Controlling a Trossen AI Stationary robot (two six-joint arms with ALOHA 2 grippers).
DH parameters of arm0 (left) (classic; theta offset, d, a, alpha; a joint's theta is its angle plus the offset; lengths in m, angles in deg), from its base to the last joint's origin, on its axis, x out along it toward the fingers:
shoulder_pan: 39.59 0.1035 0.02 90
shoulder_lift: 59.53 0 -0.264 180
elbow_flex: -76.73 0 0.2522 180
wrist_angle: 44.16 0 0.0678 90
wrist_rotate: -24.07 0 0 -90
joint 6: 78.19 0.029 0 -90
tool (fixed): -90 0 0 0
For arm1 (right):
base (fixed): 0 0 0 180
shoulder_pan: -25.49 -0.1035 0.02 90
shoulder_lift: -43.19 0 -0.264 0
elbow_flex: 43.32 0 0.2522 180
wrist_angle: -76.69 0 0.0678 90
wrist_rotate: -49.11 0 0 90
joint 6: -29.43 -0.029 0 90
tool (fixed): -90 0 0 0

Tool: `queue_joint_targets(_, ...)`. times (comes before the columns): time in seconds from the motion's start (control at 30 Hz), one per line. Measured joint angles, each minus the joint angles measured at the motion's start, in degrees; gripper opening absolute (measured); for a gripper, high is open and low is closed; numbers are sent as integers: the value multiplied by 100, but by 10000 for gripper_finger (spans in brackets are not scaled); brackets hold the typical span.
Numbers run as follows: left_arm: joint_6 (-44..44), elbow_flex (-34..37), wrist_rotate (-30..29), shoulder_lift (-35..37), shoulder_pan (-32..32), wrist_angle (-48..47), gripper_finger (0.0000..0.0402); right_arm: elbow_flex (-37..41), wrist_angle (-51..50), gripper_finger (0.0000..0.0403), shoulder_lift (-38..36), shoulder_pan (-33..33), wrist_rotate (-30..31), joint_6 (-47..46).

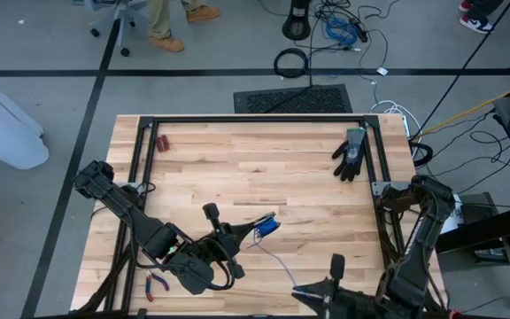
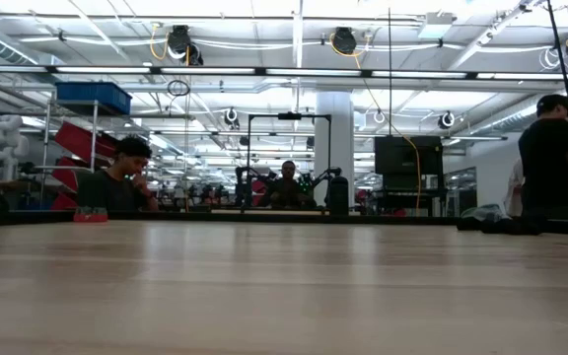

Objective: Coil cords
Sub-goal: Uncoil the blue wire from the spool

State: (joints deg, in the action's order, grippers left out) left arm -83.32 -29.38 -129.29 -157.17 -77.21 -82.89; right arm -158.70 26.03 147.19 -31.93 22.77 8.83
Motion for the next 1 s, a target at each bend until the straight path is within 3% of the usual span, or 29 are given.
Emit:
queue_joint_targets(0.07, -3, 0, 0, 0, 0, 2, 3, 0, -753, 65, 14, 43, -346, -890)
queue_joint_targets(0.17, -24, 0, 0, 0, 0, 2, 3, 2, -1622, 85, 127, 133, -394, -1705)
queue_joint_targets(0.33, -42, 0, -2, 0, -35, 5, 3, 2, -2443, 117, 601, 414, -378, -2083)
queue_joint_targets(0.53, -13, 0, -2, 0, -76, 2, 3, 17, -2728, 144, 1590, 681, -824, -2751)
queue_joint_targets(0.67, -17, 0, -4, 0, -69, 4, 3, 15, -2679, 150, 1984, 835, -1710, -2890)
queue_joint_targets(0.83, -17, 0, -4, 0, -74, 0, 3, 7, -2418, 151, 1963, 967, -2938, -2846)
queue_joint_targets(0.9, -17, 0, -4, 0, -74, 2, 3, 7, -2383, 151, 1874, 942, -2923, -2810)
queue_joint_targets(1.0, -19, 0, -5, 0, -74, 5, 3, 0, -2372, 150, 1709, 859, -1915, -2776)
